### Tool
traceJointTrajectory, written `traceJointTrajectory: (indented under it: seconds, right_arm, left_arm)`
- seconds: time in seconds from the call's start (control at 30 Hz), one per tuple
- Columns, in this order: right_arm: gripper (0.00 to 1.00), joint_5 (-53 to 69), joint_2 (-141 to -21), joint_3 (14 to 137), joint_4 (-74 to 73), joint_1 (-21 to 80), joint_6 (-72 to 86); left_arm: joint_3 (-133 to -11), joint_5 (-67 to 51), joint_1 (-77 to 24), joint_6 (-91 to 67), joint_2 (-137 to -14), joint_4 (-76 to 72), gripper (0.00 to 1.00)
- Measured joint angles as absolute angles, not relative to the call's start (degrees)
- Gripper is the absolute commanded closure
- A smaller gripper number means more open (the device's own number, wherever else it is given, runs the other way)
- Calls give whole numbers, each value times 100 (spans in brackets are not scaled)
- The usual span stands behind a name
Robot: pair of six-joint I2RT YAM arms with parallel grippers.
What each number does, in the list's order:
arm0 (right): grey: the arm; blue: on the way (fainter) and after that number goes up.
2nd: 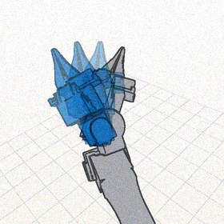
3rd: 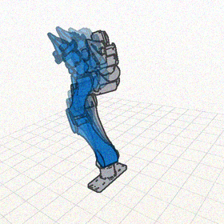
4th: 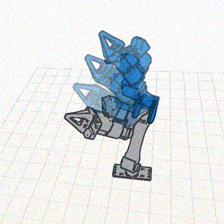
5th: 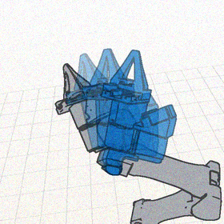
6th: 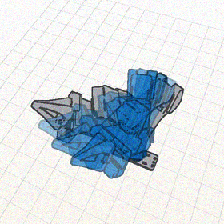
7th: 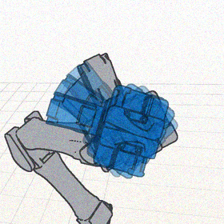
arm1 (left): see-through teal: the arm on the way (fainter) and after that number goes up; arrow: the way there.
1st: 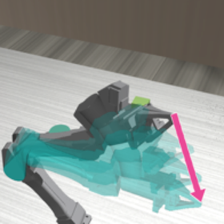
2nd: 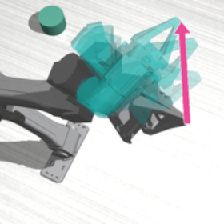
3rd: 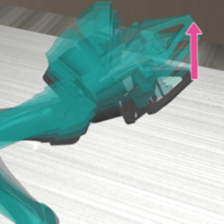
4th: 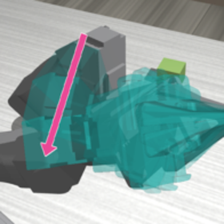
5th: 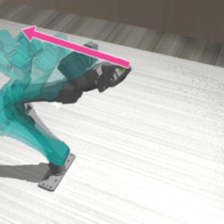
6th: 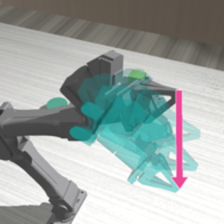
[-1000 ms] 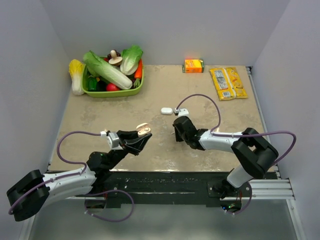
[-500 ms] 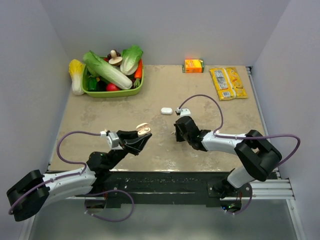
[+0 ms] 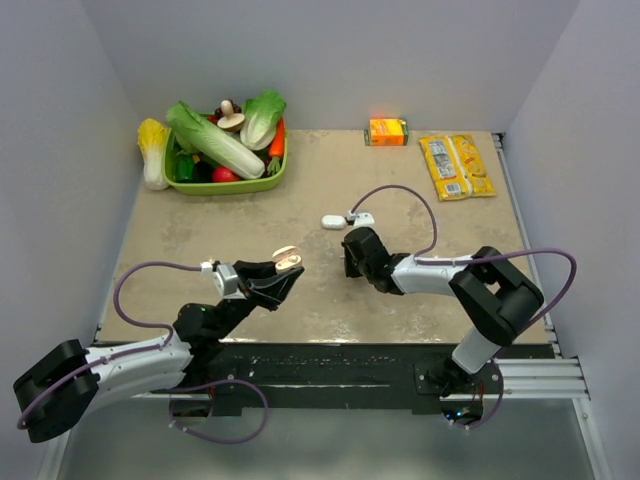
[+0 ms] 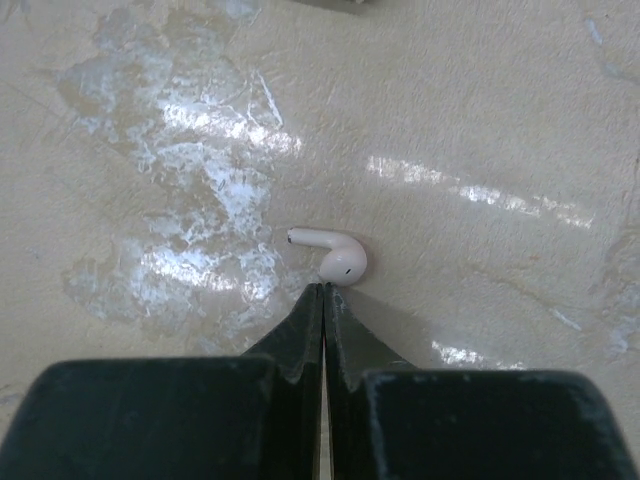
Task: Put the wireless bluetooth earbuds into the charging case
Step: Pick up the earbud from the center of the board.
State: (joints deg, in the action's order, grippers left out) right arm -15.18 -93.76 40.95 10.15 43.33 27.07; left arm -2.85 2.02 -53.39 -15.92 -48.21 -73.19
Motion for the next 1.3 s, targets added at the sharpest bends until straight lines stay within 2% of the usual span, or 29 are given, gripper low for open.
traceJointTrajectory:
  seconds: [0.17,0.93,1.03,1.07,1.2,1.3]
  right_arm:
    - [89,-1787,-9592,4410,797,4333,2600]
    - [87,-2202,-9898,4803,569,4206,2438]
    - [82,-2237,-9983,4899,569,4182,2425]
    - [74,-2257,-10022,4943,578,4178,2414]
    - [59,-2309,-10121,5057,589,4160,2412]
    - [55,-2349,-10077,5041,530,4158,2482]
  left_arm:
    - [-285,200,-5341,-1594,-4869,-7319,100]
    - [-285,176,-5378,-1721,-5050,-7317,100]
    - [-285,176,-5378,-1743,-5050,-7317,100]
    - [-285,176,-5378,-1743,-5050,-7317,100]
    - [-285,178,-5378,-1745,-5052,-7317,100]
    - [-285,178,-5380,-1745,-5052,-7317,100]
